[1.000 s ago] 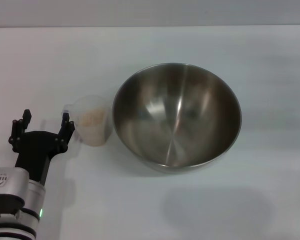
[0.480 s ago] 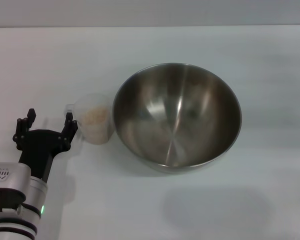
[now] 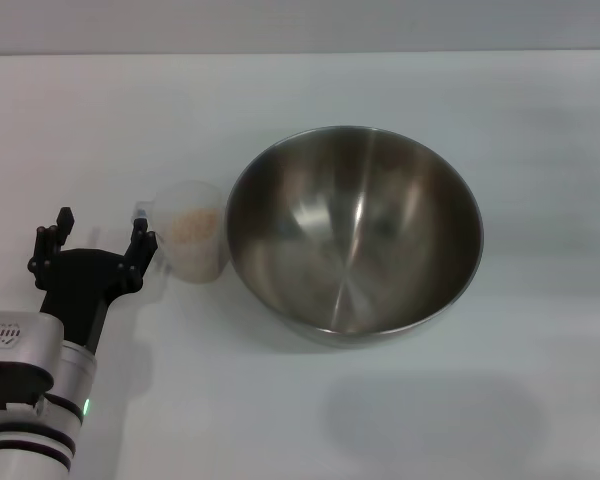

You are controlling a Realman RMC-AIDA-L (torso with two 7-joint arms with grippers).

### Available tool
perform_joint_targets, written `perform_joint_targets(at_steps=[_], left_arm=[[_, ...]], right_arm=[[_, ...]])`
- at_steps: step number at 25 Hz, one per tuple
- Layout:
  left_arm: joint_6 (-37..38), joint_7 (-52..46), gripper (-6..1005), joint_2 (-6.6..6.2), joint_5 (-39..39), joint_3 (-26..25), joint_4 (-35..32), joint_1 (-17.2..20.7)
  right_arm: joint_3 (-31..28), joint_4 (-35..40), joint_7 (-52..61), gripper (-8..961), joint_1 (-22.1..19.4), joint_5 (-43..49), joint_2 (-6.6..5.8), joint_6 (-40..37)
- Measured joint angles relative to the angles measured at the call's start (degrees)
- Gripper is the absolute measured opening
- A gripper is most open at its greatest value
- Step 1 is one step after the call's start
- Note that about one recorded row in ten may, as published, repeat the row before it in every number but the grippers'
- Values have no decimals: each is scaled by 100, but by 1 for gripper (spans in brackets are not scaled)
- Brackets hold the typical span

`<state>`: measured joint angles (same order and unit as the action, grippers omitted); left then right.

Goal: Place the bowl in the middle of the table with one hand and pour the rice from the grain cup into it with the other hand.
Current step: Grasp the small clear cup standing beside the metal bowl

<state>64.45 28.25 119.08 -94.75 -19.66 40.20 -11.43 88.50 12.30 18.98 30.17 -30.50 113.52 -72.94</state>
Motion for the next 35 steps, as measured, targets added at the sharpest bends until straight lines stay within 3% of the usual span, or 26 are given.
perform_joint_targets(at_steps=[9,19,22,28,35], left_arm=[[-94,-350,841,2,1,-5,-181,-127],[-230,-361,749,2,-30,59,-235,-246],[-231,-397,527,1,-32,63,-233,-270],[-248,-800,287,-10,-40,177,-313,-369],[-311,-952,77,-12,-44,265,-336,-451]], right_arm=[[0,0,1,490,-2,0,22,0],[4,16,37,488,2,0,31,0],[3,17,41,489,4,0,30,-1],[0,18,46,490,7,0,30,0],[0,18,51,491,6,1,30,-1]])
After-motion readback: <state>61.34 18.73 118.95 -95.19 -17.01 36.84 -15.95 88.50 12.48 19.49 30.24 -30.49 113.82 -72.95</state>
